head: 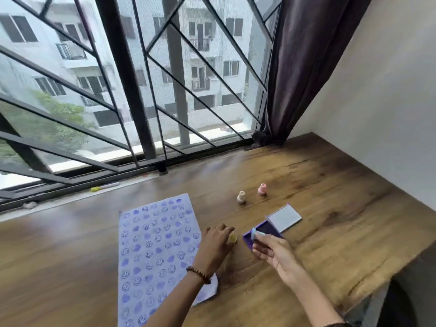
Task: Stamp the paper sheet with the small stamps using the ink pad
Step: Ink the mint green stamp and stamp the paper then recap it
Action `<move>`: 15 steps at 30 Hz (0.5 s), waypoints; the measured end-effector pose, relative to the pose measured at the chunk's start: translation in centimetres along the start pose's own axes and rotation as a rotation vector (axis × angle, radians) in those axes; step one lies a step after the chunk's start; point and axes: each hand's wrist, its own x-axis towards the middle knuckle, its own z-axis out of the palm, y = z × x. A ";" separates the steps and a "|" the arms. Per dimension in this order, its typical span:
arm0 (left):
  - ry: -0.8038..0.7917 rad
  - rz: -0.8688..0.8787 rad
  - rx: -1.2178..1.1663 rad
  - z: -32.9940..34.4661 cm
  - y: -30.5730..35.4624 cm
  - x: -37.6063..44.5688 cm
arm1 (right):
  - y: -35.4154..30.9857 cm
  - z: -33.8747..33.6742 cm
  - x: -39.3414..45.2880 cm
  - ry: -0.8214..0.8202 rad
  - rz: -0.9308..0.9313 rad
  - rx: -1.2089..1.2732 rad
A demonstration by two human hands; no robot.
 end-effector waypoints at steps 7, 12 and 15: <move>0.120 -0.146 -0.240 0.3 0.5 1.5 | -1.5 -1.8 1.5 -0.037 -0.064 -0.309; 0.106 -0.360 -1.067 -2.0 2.9 0.8 | -3.1 -0.8 1.8 -0.117 -0.338 -0.653; 0.047 -0.429 -1.169 -2.6 3.5 0.2 | -3.3 0.0 1.8 -0.154 -0.450 -0.779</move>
